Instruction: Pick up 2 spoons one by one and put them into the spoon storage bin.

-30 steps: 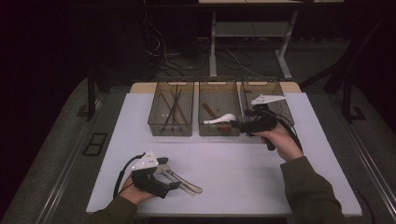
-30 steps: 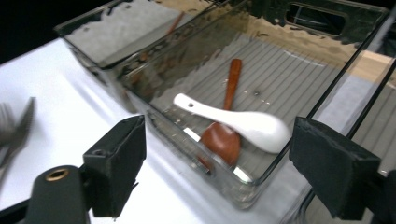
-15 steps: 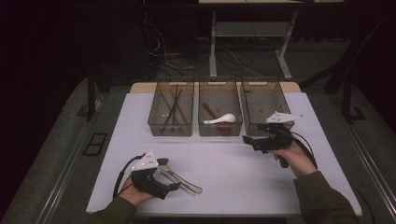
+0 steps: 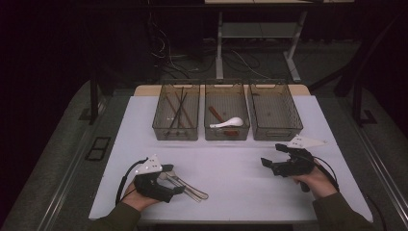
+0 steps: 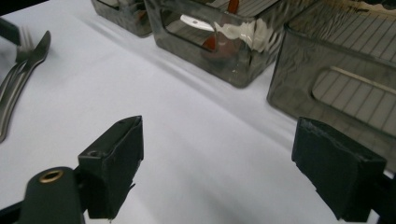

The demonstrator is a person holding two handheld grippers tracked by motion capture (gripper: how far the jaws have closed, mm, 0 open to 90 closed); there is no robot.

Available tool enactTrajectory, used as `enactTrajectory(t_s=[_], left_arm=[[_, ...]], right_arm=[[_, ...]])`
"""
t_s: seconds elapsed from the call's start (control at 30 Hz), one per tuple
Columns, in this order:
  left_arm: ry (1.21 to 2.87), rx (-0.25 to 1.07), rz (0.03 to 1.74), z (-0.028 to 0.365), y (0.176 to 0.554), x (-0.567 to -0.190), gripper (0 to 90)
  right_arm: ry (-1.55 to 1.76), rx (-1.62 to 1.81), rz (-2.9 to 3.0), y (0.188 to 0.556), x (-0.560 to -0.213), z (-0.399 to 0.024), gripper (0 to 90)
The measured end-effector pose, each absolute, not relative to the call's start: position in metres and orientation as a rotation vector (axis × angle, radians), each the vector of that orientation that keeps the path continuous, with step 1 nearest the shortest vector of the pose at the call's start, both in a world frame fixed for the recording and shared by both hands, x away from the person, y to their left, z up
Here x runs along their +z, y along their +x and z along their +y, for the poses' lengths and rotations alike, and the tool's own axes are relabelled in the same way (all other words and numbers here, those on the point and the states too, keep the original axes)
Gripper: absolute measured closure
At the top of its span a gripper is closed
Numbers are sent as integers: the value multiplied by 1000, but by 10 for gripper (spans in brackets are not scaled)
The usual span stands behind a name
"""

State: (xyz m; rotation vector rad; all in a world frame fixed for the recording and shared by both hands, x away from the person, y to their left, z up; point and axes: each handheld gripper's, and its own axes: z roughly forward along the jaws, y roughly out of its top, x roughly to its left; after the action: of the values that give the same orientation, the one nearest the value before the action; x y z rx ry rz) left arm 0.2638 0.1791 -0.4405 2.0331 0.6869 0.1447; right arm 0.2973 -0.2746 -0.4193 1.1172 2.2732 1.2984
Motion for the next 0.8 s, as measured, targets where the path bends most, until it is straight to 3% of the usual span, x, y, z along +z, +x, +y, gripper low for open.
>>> enactTrajectory(t_s=[0.13,0.3,0.33,0.37,0.4,0.6,0.8], left_arm=[[2036,147,707,181,264,-440,167],[2041,137,707,182,264,-438,408],[2045,133,705,182,264,-437,408],[2052,125,701,181,264,-436,522],[2052,125,701,181,264,-436,581],[2093,67,678,176,263,-438,865],[2143,4,619,165,262,-441,890]], right_arm=[[1117,1314,2271,288,-427,-283,165],[1129,1275,2274,278,-437,-292,165],[1129,1275,2274,278,-437,-292,165],[1148,1278,2269,274,-439,-293,165],[1148,1278,2269,274,-439,-293,165],[1110,1257,2286,269,-440,-292,165],[1104,1251,2298,271,-441,-290,165]])
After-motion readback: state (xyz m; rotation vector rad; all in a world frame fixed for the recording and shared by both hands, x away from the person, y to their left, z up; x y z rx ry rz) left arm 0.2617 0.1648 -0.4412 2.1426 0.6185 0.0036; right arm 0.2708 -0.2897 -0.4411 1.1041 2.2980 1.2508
